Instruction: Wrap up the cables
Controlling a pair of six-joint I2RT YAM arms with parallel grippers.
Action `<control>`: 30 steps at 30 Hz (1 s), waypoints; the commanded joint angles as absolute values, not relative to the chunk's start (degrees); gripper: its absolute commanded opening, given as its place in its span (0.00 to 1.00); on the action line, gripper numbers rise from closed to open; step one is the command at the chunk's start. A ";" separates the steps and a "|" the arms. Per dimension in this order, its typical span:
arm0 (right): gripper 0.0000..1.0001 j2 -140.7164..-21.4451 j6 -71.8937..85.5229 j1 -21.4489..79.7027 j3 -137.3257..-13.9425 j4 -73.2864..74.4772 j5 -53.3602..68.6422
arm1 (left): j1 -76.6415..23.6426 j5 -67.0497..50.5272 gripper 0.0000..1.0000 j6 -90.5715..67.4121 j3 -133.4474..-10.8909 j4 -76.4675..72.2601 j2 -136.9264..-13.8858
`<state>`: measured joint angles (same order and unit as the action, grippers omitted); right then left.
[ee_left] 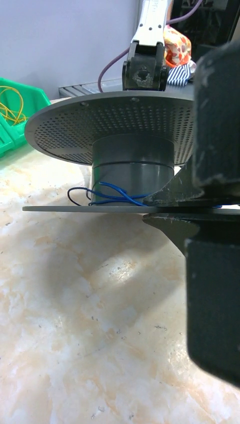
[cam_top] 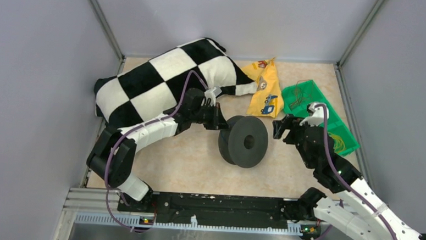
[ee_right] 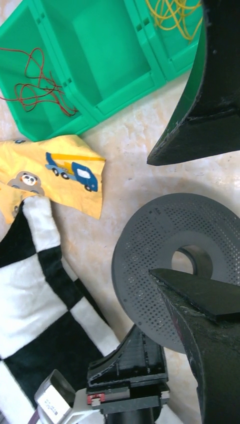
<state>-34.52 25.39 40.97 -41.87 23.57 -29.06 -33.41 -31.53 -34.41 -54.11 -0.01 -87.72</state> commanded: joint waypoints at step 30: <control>0.76 -31.63 28.69 40.64 -37.82 24.54 -29.18 | -32.67 -23.06 0.26 -28.01 -52.67 -4.22 -96.48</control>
